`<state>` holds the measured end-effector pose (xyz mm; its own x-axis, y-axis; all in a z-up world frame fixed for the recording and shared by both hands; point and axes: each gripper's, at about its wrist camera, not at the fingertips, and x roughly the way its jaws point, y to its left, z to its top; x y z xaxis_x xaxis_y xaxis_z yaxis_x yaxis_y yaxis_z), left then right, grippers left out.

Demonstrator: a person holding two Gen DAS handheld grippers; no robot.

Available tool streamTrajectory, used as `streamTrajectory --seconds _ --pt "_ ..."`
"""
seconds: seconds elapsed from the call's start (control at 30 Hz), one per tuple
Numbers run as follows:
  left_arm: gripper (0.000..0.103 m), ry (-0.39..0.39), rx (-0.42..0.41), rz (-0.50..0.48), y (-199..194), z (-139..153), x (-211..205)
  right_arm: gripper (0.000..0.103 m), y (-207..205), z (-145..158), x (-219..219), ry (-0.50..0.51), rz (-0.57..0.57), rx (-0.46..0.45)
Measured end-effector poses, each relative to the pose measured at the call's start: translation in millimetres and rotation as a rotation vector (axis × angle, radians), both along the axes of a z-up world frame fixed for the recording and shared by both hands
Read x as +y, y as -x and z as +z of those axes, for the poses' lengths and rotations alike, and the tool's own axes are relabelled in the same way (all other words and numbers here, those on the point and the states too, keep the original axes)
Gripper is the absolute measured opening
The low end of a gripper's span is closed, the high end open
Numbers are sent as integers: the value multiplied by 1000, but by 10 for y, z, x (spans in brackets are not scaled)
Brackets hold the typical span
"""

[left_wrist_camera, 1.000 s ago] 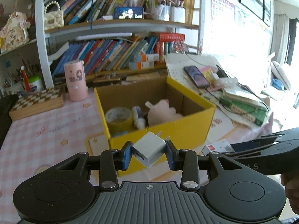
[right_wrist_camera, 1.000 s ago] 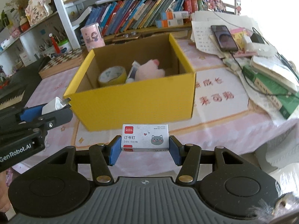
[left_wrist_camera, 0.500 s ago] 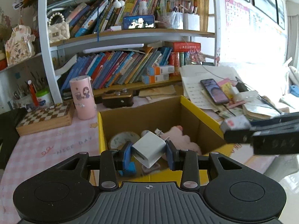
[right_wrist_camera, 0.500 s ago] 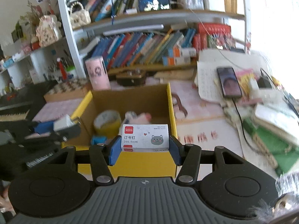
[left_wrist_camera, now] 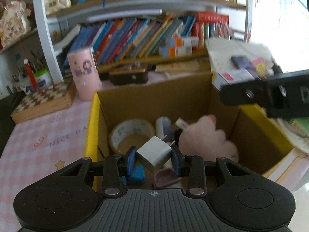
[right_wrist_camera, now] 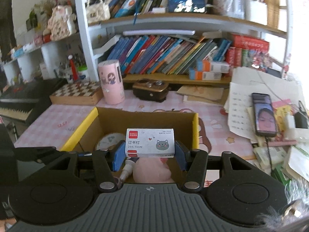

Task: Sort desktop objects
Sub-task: 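Open the left tool inside the box while the right tool releases the white box inside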

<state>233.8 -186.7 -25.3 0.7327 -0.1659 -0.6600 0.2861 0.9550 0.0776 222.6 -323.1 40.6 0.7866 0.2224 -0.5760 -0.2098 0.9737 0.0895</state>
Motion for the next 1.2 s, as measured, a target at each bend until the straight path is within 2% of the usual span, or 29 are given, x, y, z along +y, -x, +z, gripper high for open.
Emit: streamTrajectory --seconds 0.17,0.27,0.43,0.53,0.6,0.67,0.83,0.9,1.03,1.2 --pt "36 -40 72 1 -108 -136 -40 51 -345 -124 95 -2 62 76" --pt "36 -46 89 6 -141 -159 -55 51 -529 -172 128 -31 91 117" --pt "37 -54 85 2 -168 -177 -88 51 -802 -284 285 -10 144 169" --pt "42 -48 51 -12 -118 -141 -125 51 -932 -377 375 3 176 212" --pt "58 -52 24 -16 -97 -117 -140 51 -1000 -442 435 18 194 234" --pt "66 -60 -4 -22 -45 -94 -156 51 -1054 -496 485 36 209 250" --pt "70 -58 -31 20 26 -59 -105 51 -1148 -585 570 74 240 272" --pt "75 -50 -37 32 56 -40 -71 52 -1166 -608 568 73 244 286" --pt "82 -56 -78 43 176 29 -35 63 -1091 -548 539 35 249 262" --pt "90 -49 -141 63 369 173 -2 67 -841 -305 465 20 221 154"
